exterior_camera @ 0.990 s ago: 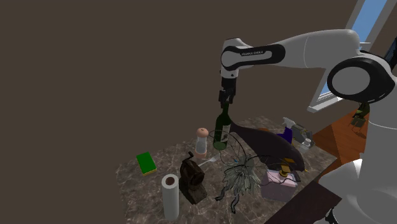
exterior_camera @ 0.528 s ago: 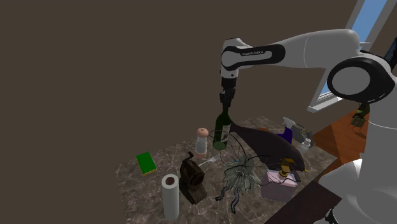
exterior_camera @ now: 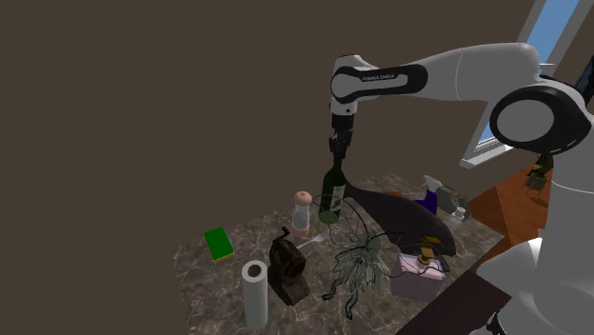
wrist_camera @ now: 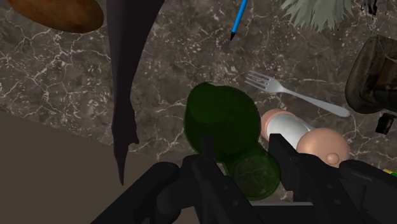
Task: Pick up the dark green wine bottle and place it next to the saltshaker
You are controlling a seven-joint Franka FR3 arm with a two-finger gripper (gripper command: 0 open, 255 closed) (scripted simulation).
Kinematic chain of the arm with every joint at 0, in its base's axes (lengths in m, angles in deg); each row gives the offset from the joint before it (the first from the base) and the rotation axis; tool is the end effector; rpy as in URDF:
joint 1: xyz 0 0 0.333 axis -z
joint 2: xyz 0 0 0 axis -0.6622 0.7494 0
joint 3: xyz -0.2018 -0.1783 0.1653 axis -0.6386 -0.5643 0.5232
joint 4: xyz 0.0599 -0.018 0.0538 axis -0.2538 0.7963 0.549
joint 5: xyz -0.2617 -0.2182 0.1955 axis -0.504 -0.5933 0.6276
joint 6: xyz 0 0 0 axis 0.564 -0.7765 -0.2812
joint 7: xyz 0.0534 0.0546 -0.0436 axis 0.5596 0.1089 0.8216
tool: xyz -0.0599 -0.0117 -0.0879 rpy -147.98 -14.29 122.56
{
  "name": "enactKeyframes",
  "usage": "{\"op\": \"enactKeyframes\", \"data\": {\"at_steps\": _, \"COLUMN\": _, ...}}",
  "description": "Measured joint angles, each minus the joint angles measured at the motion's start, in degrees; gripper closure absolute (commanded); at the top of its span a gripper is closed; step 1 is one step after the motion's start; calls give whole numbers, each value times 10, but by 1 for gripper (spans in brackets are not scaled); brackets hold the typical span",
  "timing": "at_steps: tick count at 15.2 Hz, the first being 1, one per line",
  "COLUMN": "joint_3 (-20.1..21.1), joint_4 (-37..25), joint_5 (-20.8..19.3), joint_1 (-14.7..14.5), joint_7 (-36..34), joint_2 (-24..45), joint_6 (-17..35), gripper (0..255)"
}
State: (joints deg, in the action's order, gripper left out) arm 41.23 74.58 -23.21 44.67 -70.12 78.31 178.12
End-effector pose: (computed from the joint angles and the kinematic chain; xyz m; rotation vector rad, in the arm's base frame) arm 0.6522 -0.0246 0.4707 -3.0823 -0.3722 0.1706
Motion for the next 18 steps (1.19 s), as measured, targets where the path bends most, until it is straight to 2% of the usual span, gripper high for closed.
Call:
{"op": "enactKeyframes", "data": {"at_steps": 14, "joint_3": 0, "joint_4": -115, "joint_5": 0, "joint_1": -1, "joint_7": -2, "joint_2": 7, "joint_6": -108, "gripper": 255}}
{"op": "enactKeyframes", "data": {"at_steps": 18, "joint_3": 0, "joint_4": -169, "joint_5": 0, "joint_1": -1, "joint_7": -3, "joint_2": 21, "joint_6": -148, "gripper": 255}}
